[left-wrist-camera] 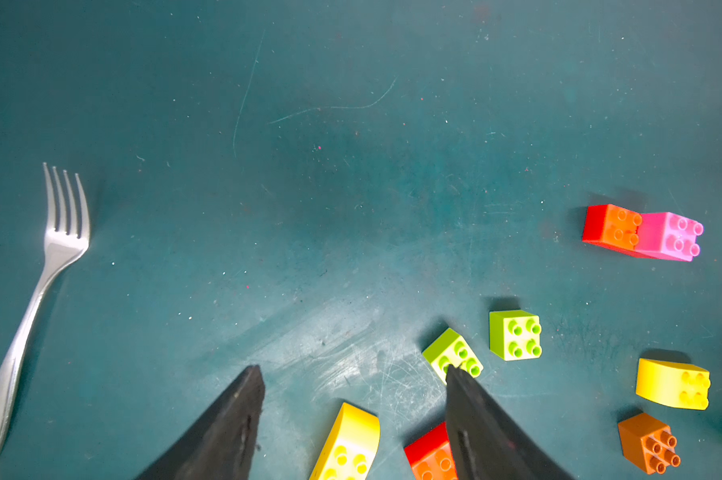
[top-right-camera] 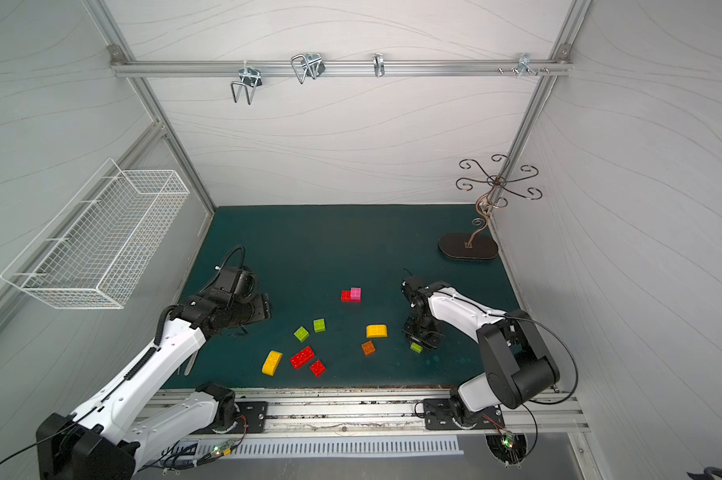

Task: Assemble the letter s with lego
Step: Pick up the lego brick from the center of the board, then place the lego brick at the center of the board.

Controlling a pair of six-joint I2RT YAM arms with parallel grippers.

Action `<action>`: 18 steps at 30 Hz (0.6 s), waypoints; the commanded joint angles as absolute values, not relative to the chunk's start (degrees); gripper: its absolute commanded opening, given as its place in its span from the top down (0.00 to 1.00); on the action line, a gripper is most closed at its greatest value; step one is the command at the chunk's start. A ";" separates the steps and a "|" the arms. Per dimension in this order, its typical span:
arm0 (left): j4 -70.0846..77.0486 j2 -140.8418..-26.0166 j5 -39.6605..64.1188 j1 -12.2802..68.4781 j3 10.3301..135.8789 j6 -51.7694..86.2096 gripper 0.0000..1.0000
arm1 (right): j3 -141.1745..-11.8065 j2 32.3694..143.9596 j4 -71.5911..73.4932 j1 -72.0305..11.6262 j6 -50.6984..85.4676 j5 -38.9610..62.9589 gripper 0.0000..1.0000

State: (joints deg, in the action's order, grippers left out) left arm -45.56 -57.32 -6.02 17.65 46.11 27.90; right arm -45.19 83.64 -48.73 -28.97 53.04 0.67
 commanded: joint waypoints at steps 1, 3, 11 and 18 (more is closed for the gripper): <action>-44.22 -56.69 -5.59 17.75 47.31 28.21 0.28 | -50.43 84.06 -51.65 -32.07 49.95 -2.34 0.79; -44.12 -56.68 -5.45 17.75 47.29 28.21 0.28 | -57.09 86.60 -54.45 -37.62 47.83 -3.91 0.82; -44.38 -56.22 -5.95 17.75 47.46 28.05 0.28 | -80.23 105.04 -59.20 -48.45 46.89 0.12 0.85; -44.58 -55.37 -6.22 17.75 47.38 27.60 0.28 | -90.24 116.42 -58.36 -49.75 47.13 2.85 0.85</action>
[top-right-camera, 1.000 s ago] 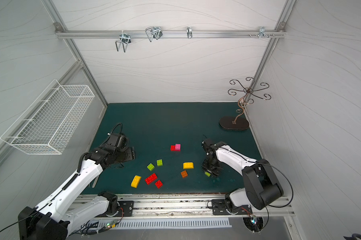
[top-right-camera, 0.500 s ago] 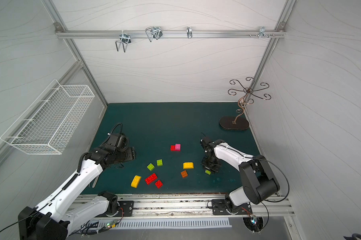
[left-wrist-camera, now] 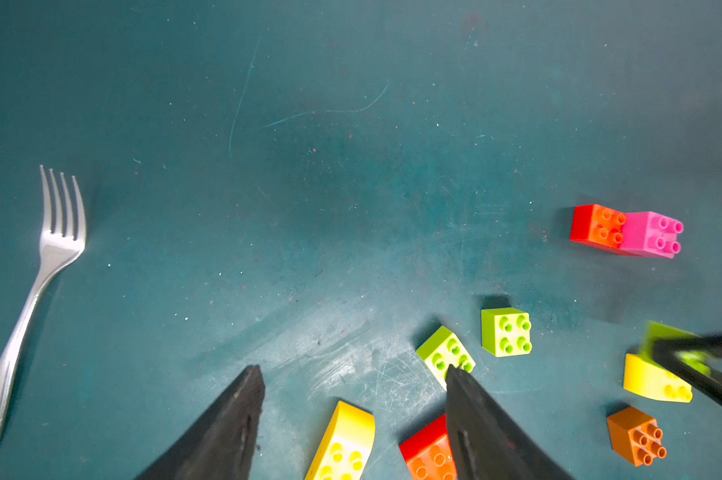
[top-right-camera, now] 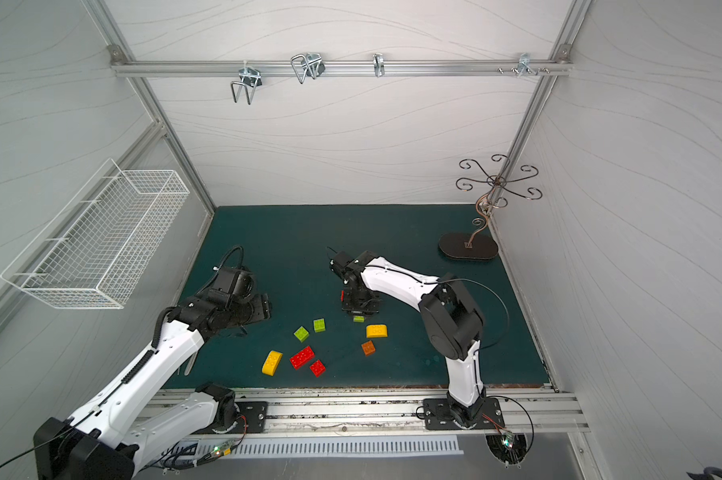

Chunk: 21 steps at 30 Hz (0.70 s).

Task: Assemble the letter s with lego
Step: Place the lego brick at the center of the board.

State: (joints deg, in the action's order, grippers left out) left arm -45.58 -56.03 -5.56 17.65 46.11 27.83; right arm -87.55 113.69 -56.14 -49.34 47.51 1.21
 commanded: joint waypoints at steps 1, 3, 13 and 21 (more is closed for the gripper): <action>-44.56 -55.37 -6.16 17.75 47.42 27.60 0.28 | -91.50 117.75 -58.71 -49.79 46.89 3.13 0.85; -44.52 -55.39 -5.98 17.71 47.46 27.60 0.28 | -93.34 120.07 -59.16 -49.75 46.83 3.06 0.84; -44.56 -54.92 -6.15 17.69 47.38 27.60 0.28 | -96.50 122.71 -60.02 -49.53 46.03 2.85 0.57; -44.56 -54.85 -5.92 17.67 47.38 27.57 0.27 | -90.42 108.86 -61.99 -50.45 47.32 1.05 0.39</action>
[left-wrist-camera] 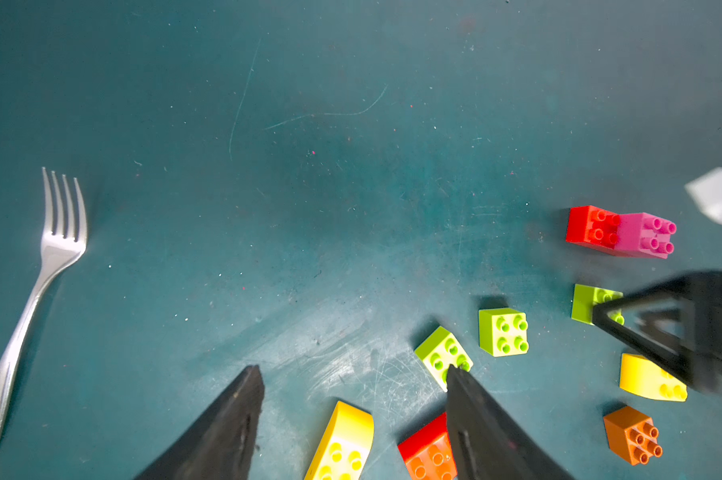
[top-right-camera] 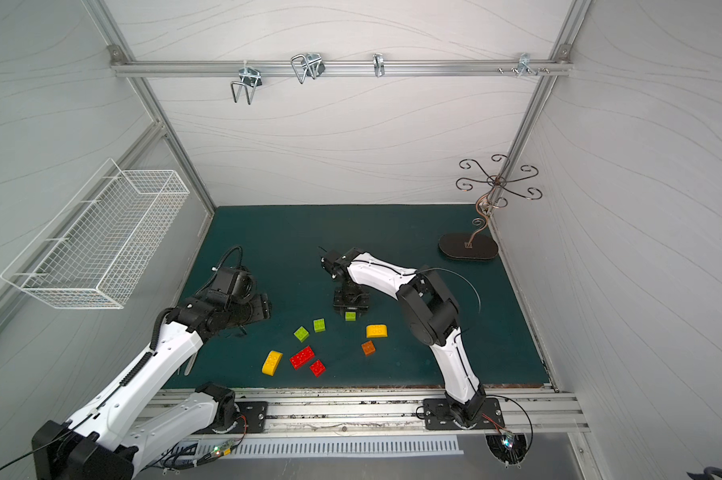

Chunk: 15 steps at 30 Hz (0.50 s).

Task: Assemble the letter s with lego
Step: Place the lego brick at the center of the board, then pick up the lego brick from the center of the board.

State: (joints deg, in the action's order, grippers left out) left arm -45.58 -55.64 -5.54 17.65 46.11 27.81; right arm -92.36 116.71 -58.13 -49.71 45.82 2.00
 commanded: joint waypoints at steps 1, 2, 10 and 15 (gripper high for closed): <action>-44.56 -54.84 -6.02 17.67 47.44 27.60 0.27 | -88.47 106.59 -62.12 -50.58 48.22 1.09 0.39; -44.56 -54.78 -6.12 17.67 47.42 27.60 0.27 | -86.30 104.55 -62.09 -50.99 49.15 1.01 0.39; -44.65 -54.76 -5.98 17.67 47.38 27.51 0.28 | -73.35 97.25 -58.45 -55.04 43.39 3.06 0.43; -44.65 -54.58 -6.16 17.67 47.44 27.51 0.28 | -69.82 97.19 -55.32 -56.51 35.13 3.45 0.44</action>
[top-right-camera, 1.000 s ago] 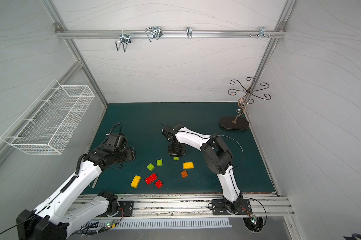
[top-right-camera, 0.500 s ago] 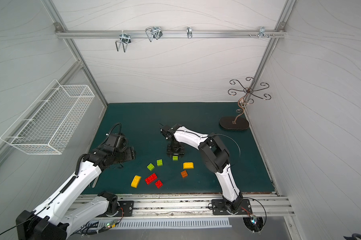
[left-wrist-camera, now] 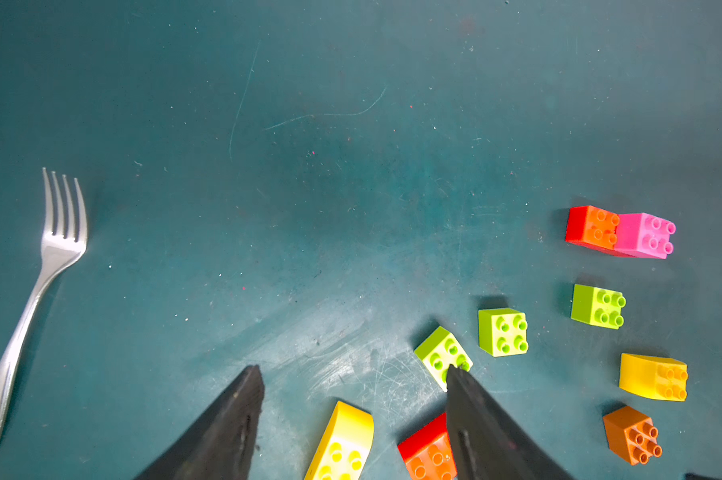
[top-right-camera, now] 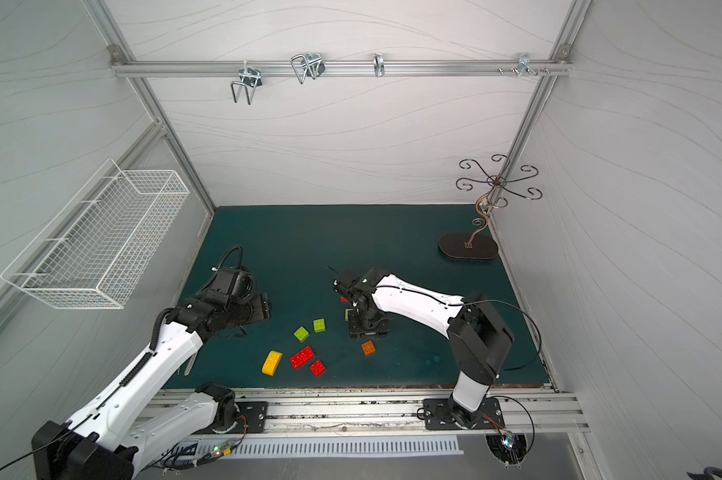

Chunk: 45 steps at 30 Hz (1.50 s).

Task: Assemble the letter s with lego
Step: Pick up the lego brick from the center of the board.

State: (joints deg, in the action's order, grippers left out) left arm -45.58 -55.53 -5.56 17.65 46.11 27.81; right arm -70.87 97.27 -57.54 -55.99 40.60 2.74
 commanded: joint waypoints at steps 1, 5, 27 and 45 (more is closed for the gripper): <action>-44.67 -54.50 -6.27 17.67 47.37 27.51 0.28 | -69.25 97.35 -54.69 -56.50 34.27 3.37 0.44; -44.65 -54.40 -6.19 17.67 47.42 27.42 0.28 | -68.77 99.06 -52.82 -56.51 32.23 3.84 0.44; -44.65 -54.73 -6.22 17.67 47.44 27.37 0.28 | -66.49 104.08 -50.98 -54.71 33.87 3.42 0.56; -44.55 -54.59 -6.15 17.67 47.46 27.51 0.27 | -91.31 108.38 -66.40 -51.02 41.69 1.40 0.97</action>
